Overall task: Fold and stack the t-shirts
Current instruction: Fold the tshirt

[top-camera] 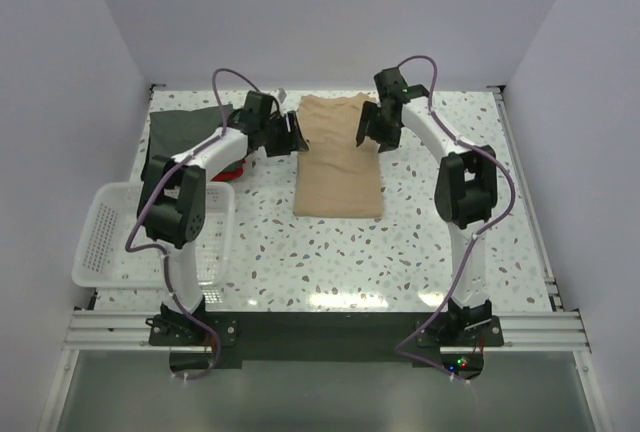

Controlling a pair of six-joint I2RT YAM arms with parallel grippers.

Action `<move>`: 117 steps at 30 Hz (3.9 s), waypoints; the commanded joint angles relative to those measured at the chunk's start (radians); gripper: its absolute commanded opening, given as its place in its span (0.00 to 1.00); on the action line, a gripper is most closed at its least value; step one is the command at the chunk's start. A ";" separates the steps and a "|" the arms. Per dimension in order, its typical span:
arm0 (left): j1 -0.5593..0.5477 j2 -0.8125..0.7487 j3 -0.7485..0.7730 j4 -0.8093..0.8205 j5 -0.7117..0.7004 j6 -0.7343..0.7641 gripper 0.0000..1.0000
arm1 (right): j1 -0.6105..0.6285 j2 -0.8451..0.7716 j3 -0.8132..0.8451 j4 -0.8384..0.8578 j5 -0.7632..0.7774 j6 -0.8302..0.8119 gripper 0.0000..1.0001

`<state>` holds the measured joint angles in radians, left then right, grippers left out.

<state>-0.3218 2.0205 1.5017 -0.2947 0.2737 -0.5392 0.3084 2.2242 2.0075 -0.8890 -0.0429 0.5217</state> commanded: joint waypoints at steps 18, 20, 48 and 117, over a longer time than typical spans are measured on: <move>-0.080 -0.309 -0.527 0.149 0.013 -0.027 0.58 | 0.015 -0.403 -0.694 0.219 -0.134 0.027 0.52; -0.089 -0.324 -0.549 0.149 0.006 -0.039 0.58 | 0.015 -0.403 -0.719 0.219 -0.135 0.029 0.49; -0.166 -0.355 -0.566 0.057 -0.097 -0.084 0.48 | 0.018 -0.391 -0.842 0.249 -0.170 0.037 0.21; -0.278 -0.848 -0.709 -0.317 -0.019 -0.129 0.00 | 0.213 -0.876 -1.007 -0.174 -0.081 0.093 0.00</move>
<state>-0.5945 1.2507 0.7979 -0.5022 0.2302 -0.6441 0.4976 1.4258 1.0164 -0.9485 -0.1513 0.5594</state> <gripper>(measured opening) 0.013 0.037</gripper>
